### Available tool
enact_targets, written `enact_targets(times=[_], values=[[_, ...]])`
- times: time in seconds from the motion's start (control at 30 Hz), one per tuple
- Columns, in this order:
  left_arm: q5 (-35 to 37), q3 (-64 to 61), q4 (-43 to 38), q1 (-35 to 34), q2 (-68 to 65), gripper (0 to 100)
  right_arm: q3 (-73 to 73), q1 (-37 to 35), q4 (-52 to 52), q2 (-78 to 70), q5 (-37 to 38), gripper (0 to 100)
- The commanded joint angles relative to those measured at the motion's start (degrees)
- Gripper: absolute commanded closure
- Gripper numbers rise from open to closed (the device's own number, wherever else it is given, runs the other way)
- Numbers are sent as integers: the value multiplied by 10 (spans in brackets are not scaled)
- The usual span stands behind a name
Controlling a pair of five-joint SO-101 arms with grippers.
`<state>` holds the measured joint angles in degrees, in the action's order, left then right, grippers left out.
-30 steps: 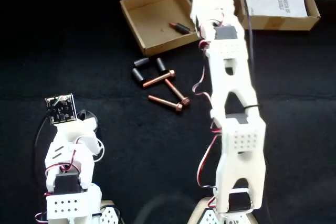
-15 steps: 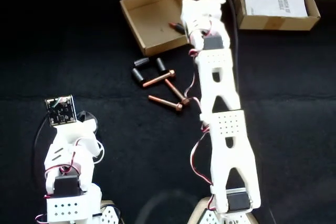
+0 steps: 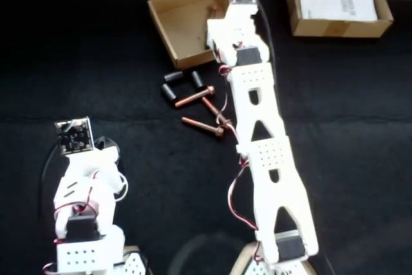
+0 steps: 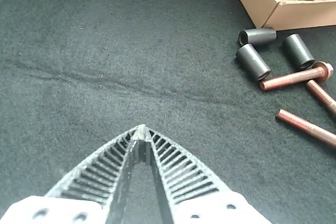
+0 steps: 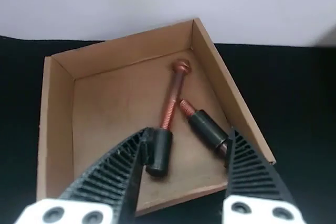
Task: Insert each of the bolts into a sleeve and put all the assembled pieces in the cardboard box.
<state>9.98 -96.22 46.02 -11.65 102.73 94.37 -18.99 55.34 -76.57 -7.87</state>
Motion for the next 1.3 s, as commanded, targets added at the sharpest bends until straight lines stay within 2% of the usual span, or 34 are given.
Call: enact_targets(times=[0.0, 0.1, 0.23, 0.33, 0.53, 0.7, 0.8, 0.93, 1.27], values=[[1, -10, 2, -7, 7, 980, 63, -4, 65, 60, 3, 799], [1, -10, 2, -7, 6, 980, 63, -16, 134, 107, -1, 800], [1, -10, 2, -7, 5, 980, 63, -32, 218, 163, -89, 800], [1, -10, 2, -6, 5, 979, 64, -61, 288, 202, -120, 800], [1, -10, 2, -6, 4, 978, 65, -147, 430, 249, -125, 800], [-1, -10, 2, -6, 4, 979, 62, -177, 456, 257, -120, 800], [-2, -10, 2, -6, 4, 979, 50, -191, 456, 255, -77, 800], [-2, -10, 2, -6, 4, 979, -36, -211, 456, 260, -11, 800], [-2, -10, 2, -7, 5, 979, -194, -212, 443, 255, 73, 800]])
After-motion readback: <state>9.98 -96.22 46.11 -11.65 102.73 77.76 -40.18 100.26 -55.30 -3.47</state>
